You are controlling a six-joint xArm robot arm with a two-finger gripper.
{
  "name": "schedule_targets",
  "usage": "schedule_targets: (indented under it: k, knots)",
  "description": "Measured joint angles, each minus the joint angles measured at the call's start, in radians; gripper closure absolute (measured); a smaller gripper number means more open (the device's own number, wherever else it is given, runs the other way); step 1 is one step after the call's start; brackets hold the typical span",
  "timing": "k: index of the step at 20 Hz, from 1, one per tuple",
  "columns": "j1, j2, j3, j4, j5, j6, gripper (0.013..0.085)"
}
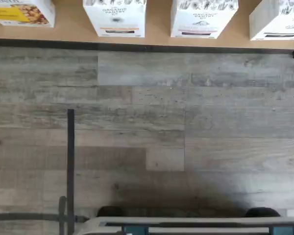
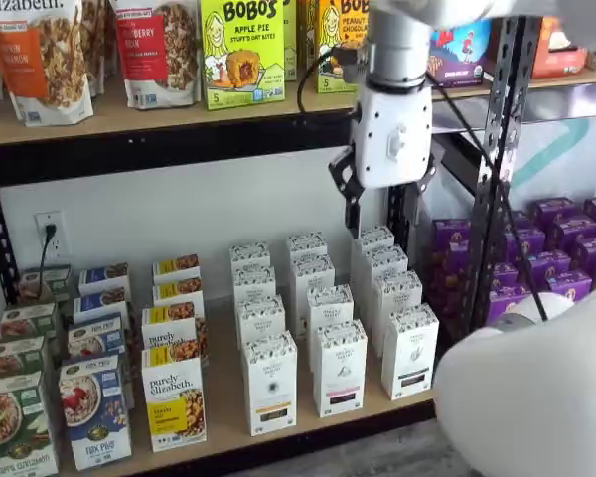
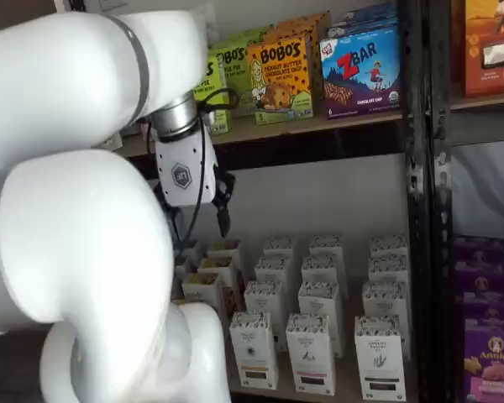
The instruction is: Pick up the white box with a yellow strip in the middle, on the bottom shelf, the fourth box from the left
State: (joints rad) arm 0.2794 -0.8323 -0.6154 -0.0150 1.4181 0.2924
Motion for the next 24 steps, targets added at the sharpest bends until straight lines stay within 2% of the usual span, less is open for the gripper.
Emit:
schedule_targets:
  k: [3, 8, 13, 16, 20, 24]
  knots:
    - [0.002, 0.024, 0.04, 0.02, -0.075, 0.0, 0.013]
    - [0.041, 0.083, 0.125, 0.001, -0.286, 0.044, 0.013]
    - [0.082, 0.204, 0.132, 0.017, -0.397, 0.078, 0.013]
    - [0.091, 0.267, 0.126, 0.047, -0.439, 0.072, 0.013]
    - [0.111, 0.365, 0.111, 0.037, -0.495, 0.097, 0.013]
    - [0.13, 0.466, 0.099, 0.027, -0.587, 0.119, 0.013]
